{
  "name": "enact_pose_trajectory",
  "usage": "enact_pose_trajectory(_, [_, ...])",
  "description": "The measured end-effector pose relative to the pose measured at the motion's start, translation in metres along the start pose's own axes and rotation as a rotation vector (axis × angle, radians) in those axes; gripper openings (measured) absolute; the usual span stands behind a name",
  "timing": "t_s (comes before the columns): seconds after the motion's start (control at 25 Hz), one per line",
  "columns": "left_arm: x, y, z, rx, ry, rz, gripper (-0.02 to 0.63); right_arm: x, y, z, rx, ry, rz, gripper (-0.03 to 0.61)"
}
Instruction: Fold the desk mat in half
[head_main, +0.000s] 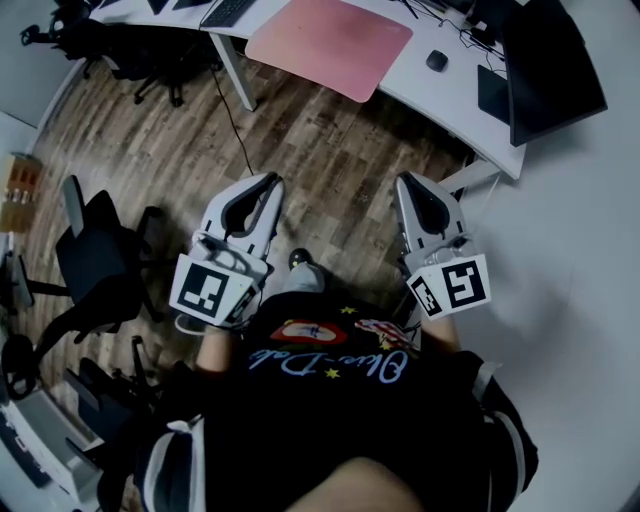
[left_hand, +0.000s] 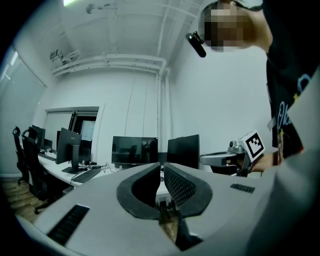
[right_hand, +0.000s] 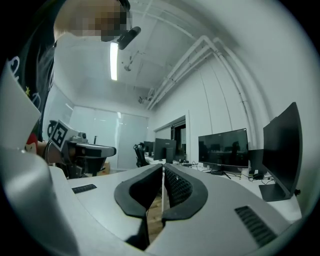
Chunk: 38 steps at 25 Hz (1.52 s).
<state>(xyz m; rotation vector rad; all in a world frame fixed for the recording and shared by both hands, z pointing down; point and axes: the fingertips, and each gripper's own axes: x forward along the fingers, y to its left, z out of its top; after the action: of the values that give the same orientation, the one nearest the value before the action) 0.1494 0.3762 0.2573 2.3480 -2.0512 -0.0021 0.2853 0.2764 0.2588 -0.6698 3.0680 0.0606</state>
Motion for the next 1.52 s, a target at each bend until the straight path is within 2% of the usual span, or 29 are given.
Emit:
enact_pose_trajectory(0.24, [0.021,0.032,-0.002,-0.006,-0.006,-0.015,0.009,0.029,-0.008,-0.001,-0.019,0.032,-0.016,0.008])
enact_pose_trajectory(0.36, [0.031,0.049,-0.004,-0.009,-0.006,-0.016,0.072,0.045,-0.013,-0.001,-0.034,0.046,-0.032,0.061])
enact_pose_trajectory(0.64, [0.039,0.094,-0.010,-0.003,0.003,0.002,0.095,0.084,-0.014,-0.005,-0.055,0.071,-0.055,0.074])
enact_pose_trajectory(0.88, [0.032,0.131,-0.029,0.035,0.063,0.077,0.109,0.106,-0.006,-0.009,-0.080,0.097,-0.064,0.092])
enact_pose_trajectory(1.16, [0.033,0.157,-0.041,0.042,0.087,0.120,0.121,0.124,-0.010,-0.023,-0.089,0.147,-0.077,0.111])
enact_pose_trajectory(1.52, [0.059,0.202,-0.048,0.129,0.130,0.198,0.138,0.179,-0.041,-0.040,-0.076,0.156,-0.072,0.123])
